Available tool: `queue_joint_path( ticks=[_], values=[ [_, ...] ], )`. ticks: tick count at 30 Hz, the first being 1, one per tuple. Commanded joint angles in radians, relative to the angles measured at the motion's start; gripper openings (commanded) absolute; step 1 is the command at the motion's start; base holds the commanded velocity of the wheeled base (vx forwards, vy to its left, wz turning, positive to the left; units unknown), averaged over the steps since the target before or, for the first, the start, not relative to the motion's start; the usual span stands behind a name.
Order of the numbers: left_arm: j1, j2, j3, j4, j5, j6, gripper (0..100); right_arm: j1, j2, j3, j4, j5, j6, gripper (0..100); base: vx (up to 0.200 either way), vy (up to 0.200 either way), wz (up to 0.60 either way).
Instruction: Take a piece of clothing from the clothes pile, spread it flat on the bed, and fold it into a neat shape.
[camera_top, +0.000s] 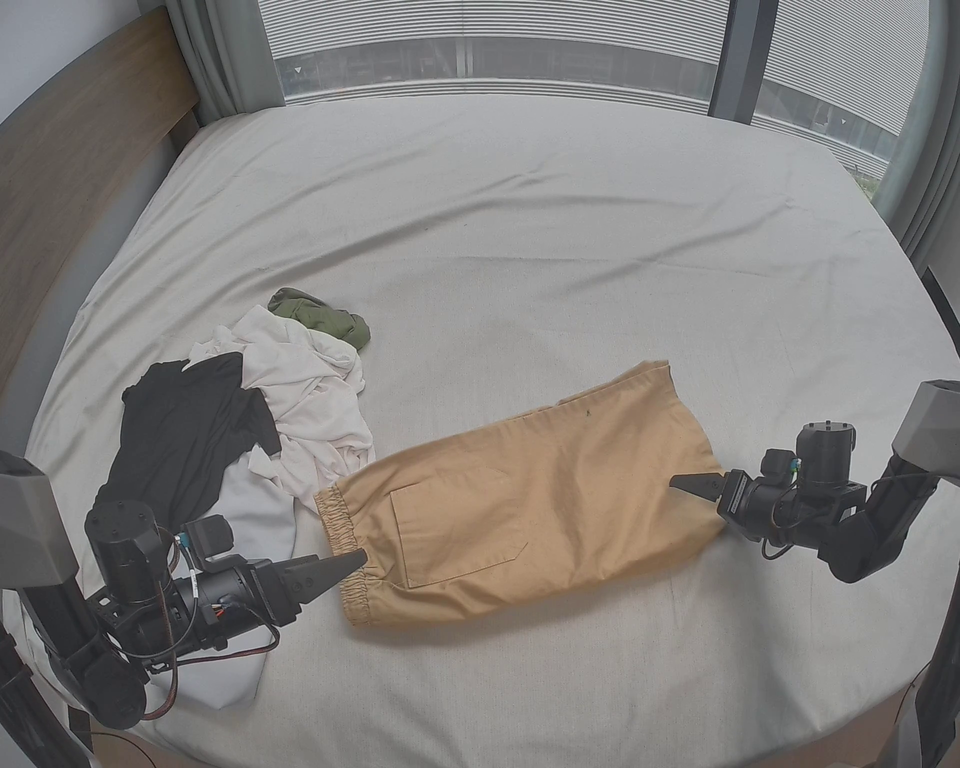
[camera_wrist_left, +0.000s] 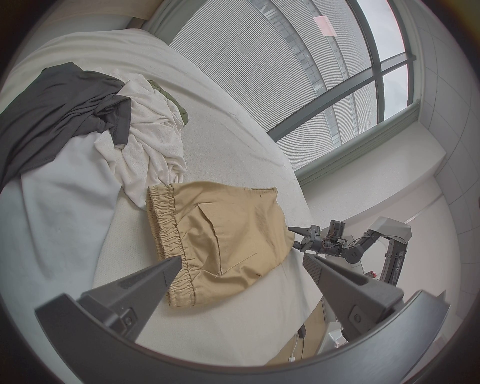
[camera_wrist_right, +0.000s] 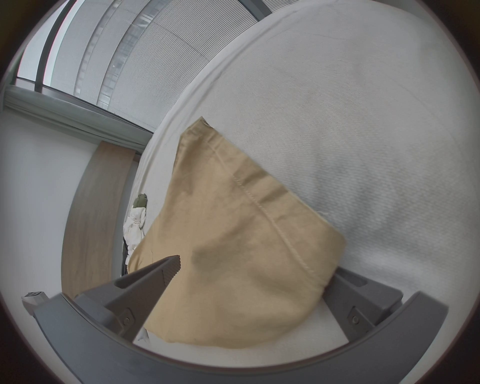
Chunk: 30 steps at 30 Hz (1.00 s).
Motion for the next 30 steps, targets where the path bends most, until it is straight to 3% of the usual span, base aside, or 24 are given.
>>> queue_joint_path(
  ticks=[1, 9, 16, 17, 30],
  values=[
    [0.002, 0.001, 0.0, -0.002, 0.0, 0.0, 100, 0.025, 0.073, 0.003, -0.056, 0.002, 0.026, 100, 0.0, 0.0, 0.0],
    [0.004, 0.001, 0.0, -0.002, 0.0, 0.0, 100, 0.048, 0.151, 0.006, -0.222, 0.002, 0.073, 100, 0.0, 0.0, 0.0],
    [0.004, 0.001, 0.0, -0.002, 0.0, -0.002, 100, 0.051, 0.16, 0.019, -0.278, 0.002, 0.103, 100, 0.0, 0.0, 0.0],
    [0.005, 0.001, 0.0, -0.002, 0.0, -0.002, 100, 0.054, 0.165, 0.023, -0.289, 0.002, 0.106, 0, 0.0, 0.0, 0.0],
    [0.028, 0.01, 0.0, -0.002, -0.002, -0.002, 100, 0.039, 0.148, 0.135, -0.419, 0.015, 0.106, 0, 0.0, 0.0, 0.0]
  ],
)
